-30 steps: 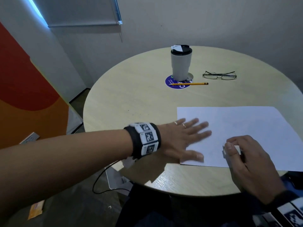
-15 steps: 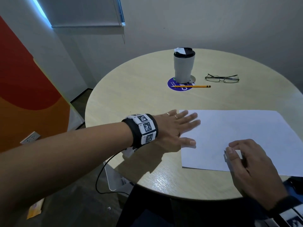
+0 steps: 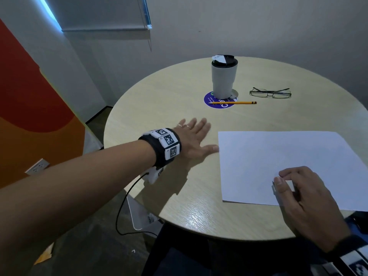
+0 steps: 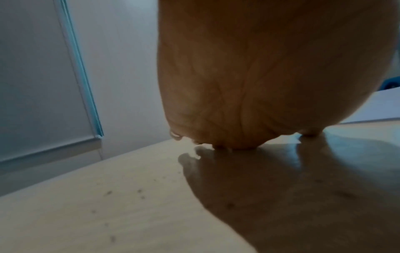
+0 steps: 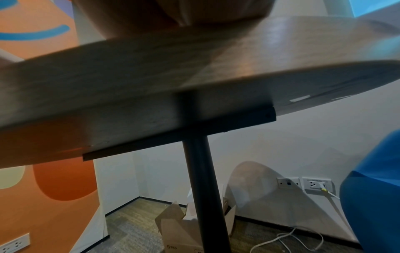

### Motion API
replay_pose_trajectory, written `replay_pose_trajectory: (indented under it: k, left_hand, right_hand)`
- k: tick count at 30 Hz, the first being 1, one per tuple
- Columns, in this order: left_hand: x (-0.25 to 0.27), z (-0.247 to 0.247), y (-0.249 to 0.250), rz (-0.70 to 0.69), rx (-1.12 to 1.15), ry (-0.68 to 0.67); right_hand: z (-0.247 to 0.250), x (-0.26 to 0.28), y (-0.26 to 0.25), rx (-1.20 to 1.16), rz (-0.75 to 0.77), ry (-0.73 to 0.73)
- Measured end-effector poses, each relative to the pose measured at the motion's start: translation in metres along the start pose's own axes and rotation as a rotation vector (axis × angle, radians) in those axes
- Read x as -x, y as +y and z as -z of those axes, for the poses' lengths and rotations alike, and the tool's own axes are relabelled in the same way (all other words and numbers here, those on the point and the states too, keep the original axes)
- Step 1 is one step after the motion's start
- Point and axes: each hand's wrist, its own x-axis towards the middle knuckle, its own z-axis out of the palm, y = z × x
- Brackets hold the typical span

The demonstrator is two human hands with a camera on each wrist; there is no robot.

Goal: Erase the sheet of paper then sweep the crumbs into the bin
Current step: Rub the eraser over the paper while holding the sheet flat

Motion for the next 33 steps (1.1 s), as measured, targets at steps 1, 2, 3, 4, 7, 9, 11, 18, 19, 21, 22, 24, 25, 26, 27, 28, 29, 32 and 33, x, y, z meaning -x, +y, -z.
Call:
replay_pose_trajectory:
  k: [1, 2, 3, 4, 7, 9, 11, 18, 19, 21, 22, 24, 25, 26, 27, 28, 29, 32, 33]
  left_hand:
    - [-0.001, 0.002, -0.005, 0.089, 0.019, 0.004]
    - [-0.002, 0.004, -0.006, 0.136, 0.037, 0.016]
    - [-0.003, 0.006, -0.005, 0.129, 0.048, 0.037]
    - [-0.003, 0.007, -0.001, 0.070, 0.043, 0.065]
    - [-0.008, 0.010, 0.009, -0.117, -0.035, 0.101]
    - [-0.014, 0.011, 0.007, -0.062, -0.033, 0.052]
    - [-0.018, 0.013, 0.006, 0.100, 0.003, 0.013]
    - [0.034, 0.023, 0.051, -0.077, 0.052, 0.104]
    - [0.046, 0.017, 0.057, -0.141, 0.064, 0.138]
    - [0.069, 0.001, 0.068, -0.206, 0.112, 0.166]
    - [0.079, -0.007, 0.072, -0.225, 0.156, 0.158]
    - [0.095, -0.022, 0.076, -0.266, 0.255, 0.136]
    - [0.102, -0.028, 0.077, -0.277, 0.297, 0.132]
    - [0.109, -0.033, 0.078, -0.277, 0.323, 0.139]
    - [0.114, -0.037, 0.079, -0.266, 0.324, 0.154]
    - [0.120, -0.041, 0.082, -0.251, 0.302, 0.170]
    - [0.126, -0.044, 0.084, -0.236, 0.269, 0.183]
    - [0.144, -0.052, 0.094, -0.214, 0.220, 0.179]
    - [0.149, -0.055, 0.096, -0.205, 0.211, 0.171]
  right_hand:
    - [0.000, 0.000, 0.000, 0.001, 0.005, 0.004]
    - [0.000, 0.000, -0.001, 0.002, 0.008, 0.003]
    - [0.000, 0.000, -0.001, 0.003, 0.009, 0.002]
    - [0.000, 0.000, -0.001, 0.004, 0.007, 0.002]
    - [0.000, 0.000, -0.004, 0.006, -0.001, 0.008]
    - [0.000, 0.000, -0.005, 0.007, 0.014, 0.005]
    - [0.000, 0.000, -0.005, 0.006, 0.026, 0.008]
    - [0.004, -0.005, -0.001, -0.043, -0.041, 0.010]
    - [0.006, -0.006, -0.001, -0.064, -0.072, 0.014]
    - [0.010, -0.009, -0.001, -0.115, -0.124, 0.016]
    - [0.012, -0.010, 0.000, -0.153, -0.149, 0.014]
    - [0.015, -0.014, 0.003, -0.234, -0.193, 0.003]
    - [0.016, -0.014, 0.007, -0.267, -0.213, 0.003]
    - [0.016, -0.014, 0.009, -0.305, -0.229, 0.006]
    - [0.017, -0.012, 0.010, -0.344, -0.241, 0.010]
    - [0.017, -0.011, 0.009, -0.377, -0.247, 0.017]
    - [0.017, -0.009, 0.007, -0.389, -0.244, 0.024]
    - [0.017, -0.004, -0.001, -0.295, -0.151, 0.018]
    - [0.015, -0.002, -0.005, -0.273, -0.130, 0.009]
